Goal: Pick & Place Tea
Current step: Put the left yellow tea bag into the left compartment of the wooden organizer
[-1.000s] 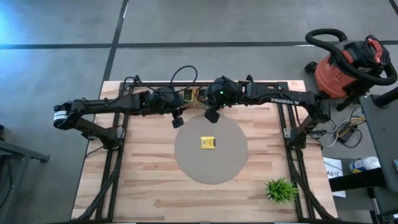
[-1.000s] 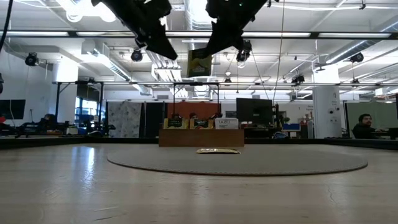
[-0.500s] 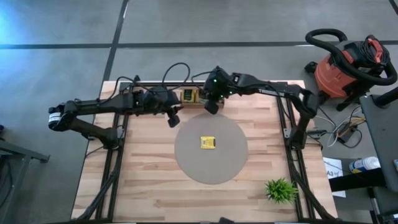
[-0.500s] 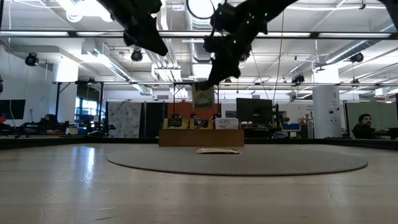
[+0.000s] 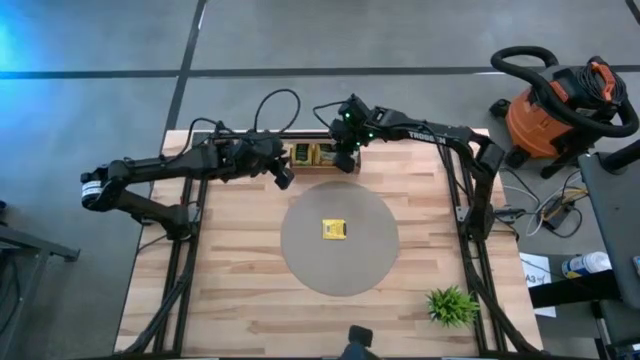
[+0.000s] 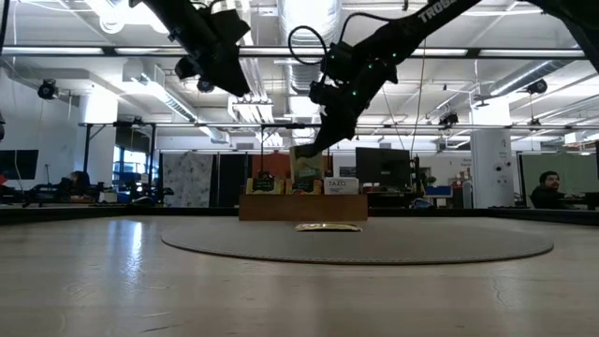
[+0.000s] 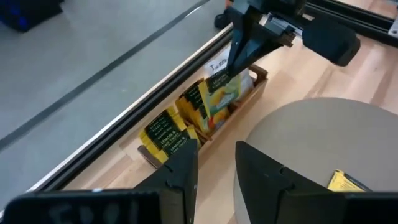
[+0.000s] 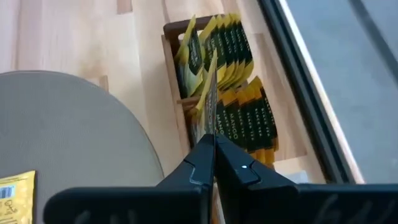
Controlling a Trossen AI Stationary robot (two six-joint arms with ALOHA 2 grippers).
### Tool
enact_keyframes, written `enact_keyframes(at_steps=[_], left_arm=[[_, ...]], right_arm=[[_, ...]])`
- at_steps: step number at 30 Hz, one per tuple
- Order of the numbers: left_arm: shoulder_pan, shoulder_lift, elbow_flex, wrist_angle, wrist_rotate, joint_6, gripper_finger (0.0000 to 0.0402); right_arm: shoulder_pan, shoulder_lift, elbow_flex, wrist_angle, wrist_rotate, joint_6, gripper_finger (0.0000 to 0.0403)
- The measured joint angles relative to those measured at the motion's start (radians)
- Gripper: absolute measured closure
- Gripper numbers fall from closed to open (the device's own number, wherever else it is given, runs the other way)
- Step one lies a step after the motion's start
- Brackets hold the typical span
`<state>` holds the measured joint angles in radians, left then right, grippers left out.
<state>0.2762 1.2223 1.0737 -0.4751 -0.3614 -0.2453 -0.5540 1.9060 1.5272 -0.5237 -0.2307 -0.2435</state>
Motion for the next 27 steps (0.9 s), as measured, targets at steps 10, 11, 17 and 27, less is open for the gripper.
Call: enact_keyframes(at_steps=[10, 11, 17, 27], left_arm=[[0.065, 0.012, -0.001, 0.007, 0.004, 0.031, 0.0298], [0.070, 0.012, -0.001, 0.008, 0.005, 0.039, 0.0298], [0.096, 0.012, -0.001, 0.007, 0.050, 0.091, 0.0298], [0.130, 0.012, -0.001, 0.007, 0.069, 0.118, 0.0298]], right_arm=[[-0.007, 0.107, 0.004, 0.068, -0.013, -0.013, 0.0394], [-0.007, 0.108, 0.004, 0.079, -0.009, -0.012, 0.0394], [-0.014, 0.100, 0.006, 0.113, -0.010, 0.044, 0.0394], [-0.007, 0.109, -0.014, 0.109, -0.059, 0.099, 0.0394]])
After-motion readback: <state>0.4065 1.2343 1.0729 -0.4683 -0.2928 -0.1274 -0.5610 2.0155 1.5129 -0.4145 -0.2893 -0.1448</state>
